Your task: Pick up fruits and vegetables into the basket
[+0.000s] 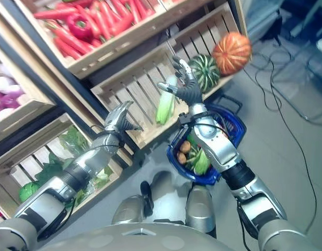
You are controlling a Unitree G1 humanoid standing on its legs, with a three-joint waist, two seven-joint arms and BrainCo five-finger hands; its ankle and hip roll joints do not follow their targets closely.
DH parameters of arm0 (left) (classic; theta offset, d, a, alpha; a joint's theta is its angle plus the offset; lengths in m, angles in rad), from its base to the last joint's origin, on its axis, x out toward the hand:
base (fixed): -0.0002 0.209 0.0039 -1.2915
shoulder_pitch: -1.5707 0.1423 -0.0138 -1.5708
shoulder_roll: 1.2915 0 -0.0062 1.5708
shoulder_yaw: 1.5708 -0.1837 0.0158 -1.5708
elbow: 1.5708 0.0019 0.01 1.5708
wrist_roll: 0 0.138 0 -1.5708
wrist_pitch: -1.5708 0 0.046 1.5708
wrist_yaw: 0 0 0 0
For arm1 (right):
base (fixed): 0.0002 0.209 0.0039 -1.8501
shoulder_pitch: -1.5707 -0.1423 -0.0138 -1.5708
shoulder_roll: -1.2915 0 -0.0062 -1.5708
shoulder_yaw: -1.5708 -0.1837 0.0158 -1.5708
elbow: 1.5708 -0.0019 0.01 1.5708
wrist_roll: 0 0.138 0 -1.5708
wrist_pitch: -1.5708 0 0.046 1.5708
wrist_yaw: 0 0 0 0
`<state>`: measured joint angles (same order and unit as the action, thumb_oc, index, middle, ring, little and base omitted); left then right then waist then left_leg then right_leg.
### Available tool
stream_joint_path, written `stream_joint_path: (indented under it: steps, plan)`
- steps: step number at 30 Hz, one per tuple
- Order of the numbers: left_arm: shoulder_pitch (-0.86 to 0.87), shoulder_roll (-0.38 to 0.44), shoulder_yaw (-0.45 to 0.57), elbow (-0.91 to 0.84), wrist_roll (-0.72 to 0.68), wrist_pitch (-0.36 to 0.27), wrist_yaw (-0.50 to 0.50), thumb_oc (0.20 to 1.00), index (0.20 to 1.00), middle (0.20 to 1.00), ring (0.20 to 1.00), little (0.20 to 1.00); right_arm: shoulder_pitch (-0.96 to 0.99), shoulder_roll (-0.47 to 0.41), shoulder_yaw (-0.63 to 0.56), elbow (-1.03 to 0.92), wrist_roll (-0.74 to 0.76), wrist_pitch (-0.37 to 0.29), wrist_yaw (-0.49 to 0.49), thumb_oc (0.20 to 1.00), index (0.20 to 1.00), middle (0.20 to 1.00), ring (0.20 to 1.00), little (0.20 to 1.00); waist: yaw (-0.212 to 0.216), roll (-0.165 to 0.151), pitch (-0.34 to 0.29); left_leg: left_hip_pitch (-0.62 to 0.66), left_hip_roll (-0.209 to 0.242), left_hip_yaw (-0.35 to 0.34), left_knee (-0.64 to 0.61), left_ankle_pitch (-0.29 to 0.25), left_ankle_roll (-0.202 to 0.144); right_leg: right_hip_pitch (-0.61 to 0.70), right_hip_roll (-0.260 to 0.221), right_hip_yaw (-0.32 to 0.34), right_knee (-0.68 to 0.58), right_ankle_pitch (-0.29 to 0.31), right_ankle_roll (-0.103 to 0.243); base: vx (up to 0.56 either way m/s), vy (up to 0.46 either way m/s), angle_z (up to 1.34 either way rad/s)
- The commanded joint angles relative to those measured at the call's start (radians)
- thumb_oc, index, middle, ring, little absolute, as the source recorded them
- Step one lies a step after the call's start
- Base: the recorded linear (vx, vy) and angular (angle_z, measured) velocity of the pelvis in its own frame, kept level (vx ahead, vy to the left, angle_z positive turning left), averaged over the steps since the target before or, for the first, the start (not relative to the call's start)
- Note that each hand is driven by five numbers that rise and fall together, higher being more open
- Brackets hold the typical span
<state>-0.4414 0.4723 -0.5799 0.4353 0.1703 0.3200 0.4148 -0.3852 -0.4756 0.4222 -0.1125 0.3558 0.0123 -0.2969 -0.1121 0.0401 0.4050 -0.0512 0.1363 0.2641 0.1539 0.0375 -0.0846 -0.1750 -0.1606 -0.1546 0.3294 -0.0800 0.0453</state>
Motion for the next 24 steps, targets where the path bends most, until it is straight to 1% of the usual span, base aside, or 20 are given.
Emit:
stream_joint_path:
  steps: [1, 2, 3, 4, 5, 8, 9, 10, 13, 16, 17, 19, 20, 21, 22, 24]
  plan:
    - [-0.066, 0.011, 0.083, 0.038, -0.202, -0.14, 0.143, 1.0, 1.0, 1.0, 1.0, 1.0, 0.016, -0.019, -0.06, -0.13, -0.061, -0.048, 0.051, 1.0, 1.0, 1.0, 1.0, 1.0, -0.053, -0.03, 0.039, -0.025, -0.002, 0.001, 0.134, -0.149, 0.028, -0.003, -0.037, 0.051, -0.03, 0.007, 0.086, -0.14, 0.051, -0.21]
    - [-0.066, 0.007, 0.094, 0.05, -0.227, -0.159, 0.146, 1.0, 1.0, 1.0, 1.0, 1.0, 0.025, -0.025, -0.06, -0.127, -0.071, -0.051, 0.056, 1.0, 1.0, 1.0, 1.0, 1.0, -0.058, -0.031, 0.045, -0.031, -0.002, 0.004, 0.137, -0.148, 0.027, -0.014, -0.035, 0.055, -0.023, 0.006, 0.084, -0.14, 0.036, -0.17]
    - [-0.072, -0.015, 0.132, 0.09, -0.334, -0.233, 0.15, 1.0, 1.0, 1.0, 1.0, 1.0, 0.056, -0.039, -0.053, -0.103, -0.086, -0.05, 0.089, 1.0, 1.0, 1.0, 1.0, 1.0, -0.08, -0.034, 0.069, -0.052, 0.003, 0.012, 0.153, -0.148, 0.026, -0.049, -0.029, 0.068, 0.008, -0.004, 0.078, -0.12, 0.032, -0.16]
    - [-0.074, -0.02, 0.141, 0.098, -0.362, -0.248, 0.147, 1.0, 1.0, 1.0, 1.0, 1.0, 0.065, -0.043, -0.05, -0.097, -0.089, -0.051, 0.095, 1.0, 1.0, 1.0, 1.0, 1.0, -0.085, -0.035, 0.074, -0.06, 0.003, 0.013, 0.157, -0.147, 0.026, -0.06, -0.026, 0.072, 0.015, -0.005, 0.076, -0.19, 0.032, -0.25]
    - [-0.078, -0.043, 0.187, 0.129, -0.484, -0.323, 0.134, 1.0, 1.0, 1.0, 1.0, 1.0, 0.093, -0.06, -0.045, -0.074, -0.107, -0.049, 0.124, 1.0, 1.0, 1.0, 1.0, 1.0, -0.105, -0.039, 0.096, -0.087, 0.007, 0.02, 0.165, -0.139, 0.025, -0.099, -0.015, 0.084, 0.039, -0.01, 0.068, -0.14, 0.009, -0.28]
    - [-0.099, -0.066, 0.242, 0.171, -0.608, -0.39, 0.109, 1.0, 1.0, 1.0, 1.0, 1.0, 0.111, -0.08, -0.038, -0.052, -0.141, -0.044, 0.18, 1.0, 1.0, 1.0, 1.0, 1.0, -0.127, -0.045, 0.115, -0.128, 0.01, 0.03, 0.171, -0.127, 0.022, -0.156, 0.003, 0.096, 0.073, -0.02, 0.057, -0.12, 0.0, -0.2]
    - [-0.11, -0.074, 0.269, 0.191, -0.678, -0.431, 0.103, 1.0, 1.0, 1.0, 1.0, 1.0, 0.119, -0.096, -0.034, -0.05, -0.181, -0.04, 0.208, 1.0, 1.0, 1.0, 1.0, 1.0, -0.139, -0.047, 0.115, -0.153, 0.011, 0.035, 0.173, -0.12, 0.019, -0.189, 0.012, 0.104, 0.088, -0.024, 0.052, -0.09, -0.015, -0.12]
    - [-0.118, -0.08, 0.294, 0.196, -0.722, -0.445, 0.095, 1.0, 1.0, 1.0, 1.0, 1.0, 0.123, -0.108, -0.028, -0.052, -0.216, -0.038, 0.23, 1.0, 1.0, 1.0, 1.0, 1.0, -0.146, -0.049, 0.115, -0.172, 0.013, 0.037, 0.173, -0.115, 0.018, -0.213, 0.021, 0.11, 0.099, -0.029, 0.047, -0.08, -0.03, -0.11]
    - [-0.152, -0.08, 0.333, 0.203, -0.814, -0.481, 0.134, 1.0, 1.0, 1.0, 1.0, 1.0, 0.124, -0.133, -0.013, -0.05, -0.253, -0.019, 0.252, 1.0, 1.0, 1.0, 1.0, 1.0, -0.156, -0.059, 0.115, -0.218, 0.019, 0.041, 0.179, -0.106, 0.012, -0.263, 0.038, 0.116, 0.121, -0.038, 0.04, -0.05, -0.061, -0.19]
    - [-0.194, -0.069, 0.359, 0.21, -0.856, -0.515, 0.17, 1.0, 1.0, 1.0, 1.0, 1.0, 0.113, -0.147, 0.003, -0.03, -0.257, 0.003, 0.255, 1.0, 1.0, 1.0, 1.0, 1.0, -0.159, -0.07, 0.115, -0.26, 0.026, 0.042, 0.182, -0.093, 0.005, -0.301, 0.052, 0.117, 0.128, -0.04, 0.033, -0.05, -0.125, -0.08]
    - [-0.226, -0.063, 0.371, 0.214, -0.893, -0.541, 0.188, 1.0, 1.0, 1.0, 1.0, 1.0, 0.103, -0.152, 0.015, -0.011, -0.255, 0.018, 0.248, 1.0, 1.0, 1.0, 1.0, 1.0, -0.161, -0.074, 0.115, -0.285, 0.03, 0.042, 0.181, -0.084, 0.0, -0.324, 0.06, 0.118, 0.132, -0.04, 0.028, -0.07, -0.159, -0.07]
    - [-0.267, -0.052, 0.38, 0.22, -0.923, -0.565, 0.207, 1.0, 1.0, 1.0, 1.0, 1.0, 0.093, -0.157, 0.022, 0.011, -0.229, 0.037, 0.229, 1.0, 1.0, 1.0, 1.0, 1.0, -0.164, -0.078, 0.115, -0.312, 0.034, 0.041, 0.181, -0.076, -0.005, -0.351, 0.068, 0.122, 0.14, -0.043, 0.025, 0.0, -0.095, 0.01]
    - [-0.274, -0.05, 0.38, 0.226, -0.928, -0.575, 0.211, 1.0, 1.0, 1.0, 1.0, 1.0, 0.095, -0.158, 0.025, 0.017, -0.228, 0.041, 0.224, 1.0, 1.0, 1.0, 1.0, 1.0, -0.166, -0.079, 0.115, -0.302, 0.032, 0.03, 0.187, -0.1, -0.016, -0.34, 0.07, 0.127, 0.149, -0.07, 0.03, 0.06, -0.041, 0.06]
    - [-0.291, -0.046, 0.382, 0.232, -0.93, -0.582, 0.22, 1.0, 1.0, 1.0, 1.0, 1.0, 0.092, -0.158, 0.027, 0.025, -0.227, 0.045, 0.218, 1.0, 1.0, 1.0, 1.0, 1.0, -0.168, -0.08, 0.115, -0.31, 0.034, 0.031, 0.187, -0.097, -0.017, -0.348, 0.073, 0.128, 0.15, -0.07, 0.029, 0.07, -0.053, 0.05]
    - [-0.329, -0.035, 0.382, 0.238, -0.911, -0.595, 0.27, 1.0, 1.0, 1.0, 1.0, 1.0, 0.087, -0.157, 0.027, 0.038, -0.216, 0.059, 0.208, 1.0, 1.0, 1.0, 1.0, 1.0, -0.174, -0.082, 0.115, -0.322, 0.037, 0.035, 0.184, -0.093, -0.02, -0.36, 0.077, 0.131, 0.15, -0.071, 0.026, 0.0, -0.084, 0.03]
    - [-0.374, -0.012, 0.383, 0.247, -0.886, -0.589, 0.334, 1.0, 1.0, 1.0, 1.0, 1.0, 0.091, -0.16, 0.023, 0.05, -0.197, 0.064, 0.193, 1.0, 1.0, 1.0, 1.0, 1.0, -0.18, -0.087, 0.115, -0.348, 0.042, 0.038, 0.187, -0.088, -0.024, -0.385, 0.082, 0.133, 0.155, -0.07, 0.024, 0.0, -0.076, 0.01]
